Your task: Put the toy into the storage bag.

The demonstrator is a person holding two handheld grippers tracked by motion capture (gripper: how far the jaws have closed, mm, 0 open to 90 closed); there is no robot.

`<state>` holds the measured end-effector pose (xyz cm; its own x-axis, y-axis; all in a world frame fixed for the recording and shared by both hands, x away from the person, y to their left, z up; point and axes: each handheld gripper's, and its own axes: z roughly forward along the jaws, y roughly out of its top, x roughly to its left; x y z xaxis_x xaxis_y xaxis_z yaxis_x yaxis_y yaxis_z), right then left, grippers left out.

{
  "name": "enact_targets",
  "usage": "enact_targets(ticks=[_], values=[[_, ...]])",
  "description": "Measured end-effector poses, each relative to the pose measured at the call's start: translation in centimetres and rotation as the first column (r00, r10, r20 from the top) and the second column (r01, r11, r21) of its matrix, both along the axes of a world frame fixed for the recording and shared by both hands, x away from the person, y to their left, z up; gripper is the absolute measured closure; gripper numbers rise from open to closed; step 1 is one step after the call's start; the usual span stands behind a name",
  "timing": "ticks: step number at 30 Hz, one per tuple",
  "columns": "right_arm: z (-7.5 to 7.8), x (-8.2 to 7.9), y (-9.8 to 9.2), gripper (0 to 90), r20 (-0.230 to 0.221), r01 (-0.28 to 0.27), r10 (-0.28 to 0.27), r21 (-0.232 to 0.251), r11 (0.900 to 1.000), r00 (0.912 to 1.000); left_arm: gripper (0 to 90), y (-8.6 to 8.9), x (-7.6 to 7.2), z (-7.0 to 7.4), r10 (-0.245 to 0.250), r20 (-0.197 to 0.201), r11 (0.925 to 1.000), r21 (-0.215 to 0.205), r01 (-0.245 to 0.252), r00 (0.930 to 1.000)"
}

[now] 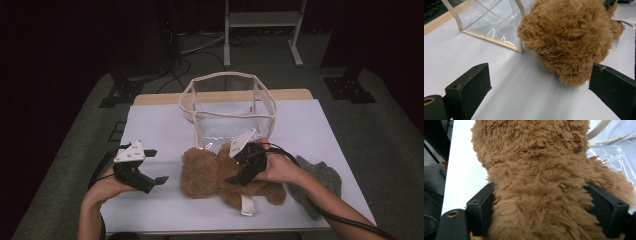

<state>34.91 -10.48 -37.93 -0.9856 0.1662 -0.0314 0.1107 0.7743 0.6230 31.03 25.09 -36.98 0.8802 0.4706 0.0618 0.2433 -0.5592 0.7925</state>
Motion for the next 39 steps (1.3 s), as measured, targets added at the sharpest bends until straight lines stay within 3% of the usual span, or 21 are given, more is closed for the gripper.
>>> enact_targets(ticks=[11,17,21,26,39], values=[[-0.5,-0.8,1.1,14.9,0.043,-0.008,0.011,-0.071,0.997,0.9990,3.1,-0.2,0.0,-0.1,-0.006,-0.005,1.0000,0.001,0.006,1.0000],[-0.5,-0.8,1.2,22.3,0.048,-0.009,0.014,-0.095,0.995,0.9987,3.1,-0.3,0.0,-0.1,-0.006,-0.003,1.0000,-0.001,0.006,1.0000],[-0.5,-0.8,1.2,32.7,0.051,-0.018,0.023,-0.108,0.994,0.9984,3.1,-0.2,0.1,-0.1,-0.009,-0.001,1.0000,0.001,0.009,1.0000],[-0.3,-0.8,1.1,42.4,0.063,-0.021,0.027,-0.104,0.994,0.9977,3.1,-0.2,0.1,-0.2,-0.011,-0.003,0.9999,0.003,0.011,0.9999],[1.2,-0.1,0.1,55.6,-0.013,-0.012,0.012,-0.056,0.998,0.9998,3.1,0.4,0.1,-0.2,0.003,0.004,1.0000,-0.009,-0.003,1.0000]])
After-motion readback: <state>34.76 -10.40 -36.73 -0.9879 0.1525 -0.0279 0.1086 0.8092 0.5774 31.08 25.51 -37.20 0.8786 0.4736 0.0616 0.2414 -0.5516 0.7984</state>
